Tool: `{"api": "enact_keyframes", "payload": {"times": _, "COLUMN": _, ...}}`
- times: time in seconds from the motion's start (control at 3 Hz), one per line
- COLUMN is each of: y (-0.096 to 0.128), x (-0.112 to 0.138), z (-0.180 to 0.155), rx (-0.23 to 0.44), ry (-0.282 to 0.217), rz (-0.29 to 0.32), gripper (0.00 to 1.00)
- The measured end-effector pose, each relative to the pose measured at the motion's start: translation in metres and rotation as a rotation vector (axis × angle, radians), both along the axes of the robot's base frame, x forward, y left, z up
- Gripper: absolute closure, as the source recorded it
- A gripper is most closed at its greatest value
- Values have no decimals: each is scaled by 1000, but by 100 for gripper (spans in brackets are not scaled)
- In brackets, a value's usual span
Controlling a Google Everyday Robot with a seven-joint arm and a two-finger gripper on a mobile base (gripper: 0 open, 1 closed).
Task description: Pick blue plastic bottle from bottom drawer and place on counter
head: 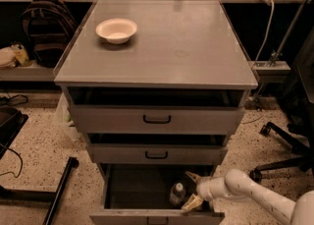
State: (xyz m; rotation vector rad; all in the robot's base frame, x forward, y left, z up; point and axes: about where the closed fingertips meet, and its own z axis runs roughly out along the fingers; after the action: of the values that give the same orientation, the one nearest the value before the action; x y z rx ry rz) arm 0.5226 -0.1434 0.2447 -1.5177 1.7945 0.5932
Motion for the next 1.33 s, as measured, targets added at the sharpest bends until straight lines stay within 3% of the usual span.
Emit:
{"api": "enact_keyframes", "payload": {"times": 1.0, "y": 30, "x": 10, "z": -26, "rx": 90, "ry": 16, "rz": 8, "gripper": 18}}
{"api": "enact_keyframes", "payload": {"times": 1.33, "y": 40, "x": 8, "z": -34, "rx": 108, "ry": 11, "rz": 35, "gripper": 37}}
